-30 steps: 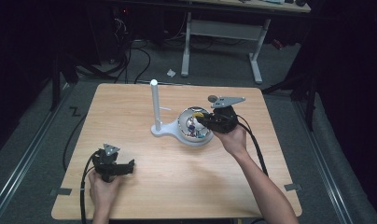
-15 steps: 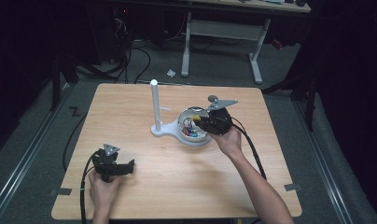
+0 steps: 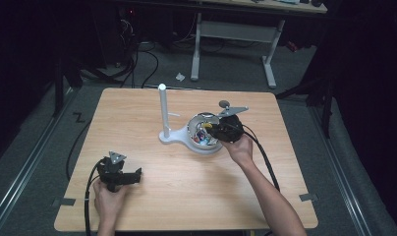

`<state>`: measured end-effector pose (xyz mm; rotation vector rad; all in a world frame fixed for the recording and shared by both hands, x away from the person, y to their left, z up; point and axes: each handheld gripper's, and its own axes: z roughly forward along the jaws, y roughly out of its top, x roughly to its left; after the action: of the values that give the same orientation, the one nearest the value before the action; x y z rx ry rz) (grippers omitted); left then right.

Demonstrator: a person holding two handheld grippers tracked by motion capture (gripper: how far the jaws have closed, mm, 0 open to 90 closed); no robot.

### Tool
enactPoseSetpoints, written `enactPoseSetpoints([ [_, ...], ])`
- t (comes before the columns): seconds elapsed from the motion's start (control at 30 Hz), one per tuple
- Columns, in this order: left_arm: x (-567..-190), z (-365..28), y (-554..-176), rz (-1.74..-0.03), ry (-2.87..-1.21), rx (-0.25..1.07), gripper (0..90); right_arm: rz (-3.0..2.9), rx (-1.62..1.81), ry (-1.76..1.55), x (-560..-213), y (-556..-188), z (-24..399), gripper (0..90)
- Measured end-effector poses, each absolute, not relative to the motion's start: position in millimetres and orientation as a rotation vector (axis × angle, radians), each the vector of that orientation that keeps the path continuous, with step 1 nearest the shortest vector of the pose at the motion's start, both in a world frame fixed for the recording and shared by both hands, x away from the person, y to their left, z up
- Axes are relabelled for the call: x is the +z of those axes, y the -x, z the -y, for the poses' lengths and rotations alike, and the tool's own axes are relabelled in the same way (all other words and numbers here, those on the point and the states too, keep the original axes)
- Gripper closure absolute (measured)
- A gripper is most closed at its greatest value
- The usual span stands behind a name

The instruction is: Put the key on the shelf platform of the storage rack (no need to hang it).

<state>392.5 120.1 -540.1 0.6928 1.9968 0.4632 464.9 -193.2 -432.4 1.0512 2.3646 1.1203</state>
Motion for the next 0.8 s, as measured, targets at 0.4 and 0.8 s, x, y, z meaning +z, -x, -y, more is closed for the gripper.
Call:
enactPoseSetpoints([
  [0.4,-540.1,-120.1,-392.3,-1.996,-0.693,0.462,1.0,-2.376,1.057,-1.109,-448.3,-472.8,191.4,69.0],
  [0.8,-540.1,-120.1,-392.2,-1.996,-0.694,0.462,1.0,-2.294,1.095,-1.124,-442.0,-462.0,200.4,50.3],
])
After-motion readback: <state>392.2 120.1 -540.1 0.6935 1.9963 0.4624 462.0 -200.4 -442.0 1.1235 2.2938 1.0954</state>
